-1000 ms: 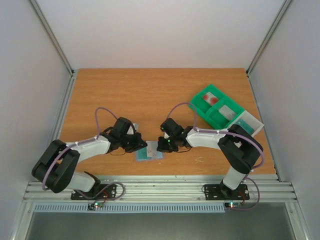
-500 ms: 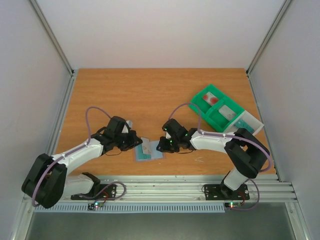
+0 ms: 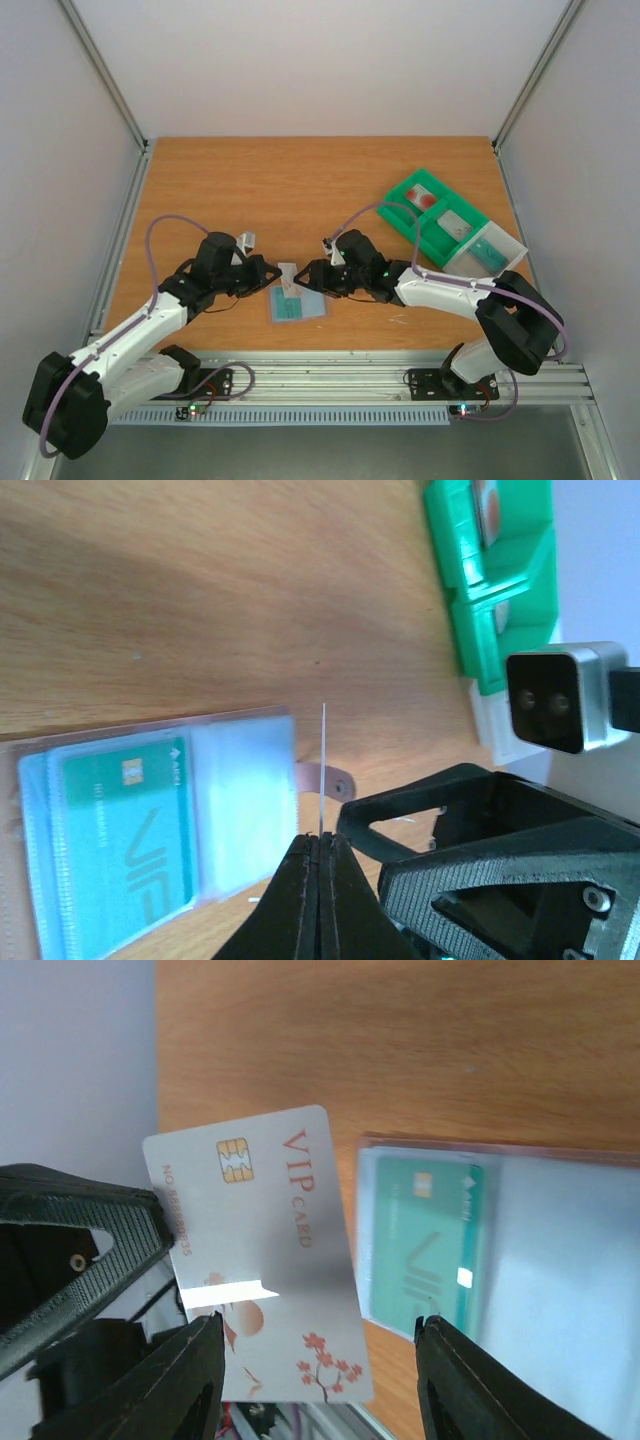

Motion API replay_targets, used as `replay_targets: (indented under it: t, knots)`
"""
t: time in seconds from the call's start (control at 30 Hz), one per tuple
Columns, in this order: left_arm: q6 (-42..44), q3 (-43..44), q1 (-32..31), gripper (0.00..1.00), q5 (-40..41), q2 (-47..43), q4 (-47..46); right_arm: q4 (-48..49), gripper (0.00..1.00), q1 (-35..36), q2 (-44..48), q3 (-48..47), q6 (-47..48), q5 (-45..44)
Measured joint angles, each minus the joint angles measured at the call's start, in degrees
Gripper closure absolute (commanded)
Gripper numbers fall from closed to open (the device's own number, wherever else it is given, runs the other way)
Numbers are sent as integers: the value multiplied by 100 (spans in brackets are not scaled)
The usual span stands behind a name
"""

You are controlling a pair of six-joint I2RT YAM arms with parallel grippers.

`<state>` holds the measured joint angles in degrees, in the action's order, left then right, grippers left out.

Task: Take the credit cards out of the card holder

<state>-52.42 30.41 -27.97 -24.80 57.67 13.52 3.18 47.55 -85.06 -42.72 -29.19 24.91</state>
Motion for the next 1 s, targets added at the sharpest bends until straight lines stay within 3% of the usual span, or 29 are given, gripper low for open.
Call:
replay_targets:
  t: [0.17,0.43,0.53,0.73,0.83,1.0]
  knots:
    - [-192,0,0,99,-90,-369,-33,433,36,-2,179,92,-356,66]
    - [-525,0,4,100,-260,-643,-273,885,39,0,358,138,-605,168]
    - [-645,-13,4,100,-332,-643,-435,1056,50,0,358,205,-684,219]
    - [-807,-109,7,99,-385,-656,-658,1436,87,0,361,389,-824,334]
    - [-848,-184,57,87,-308,-686,-632,1554,99,-9,409,459,-782,365]
    - [-857,-293,46,60,-407,-778,-664,1620,99,-13,695,468,-448,584]
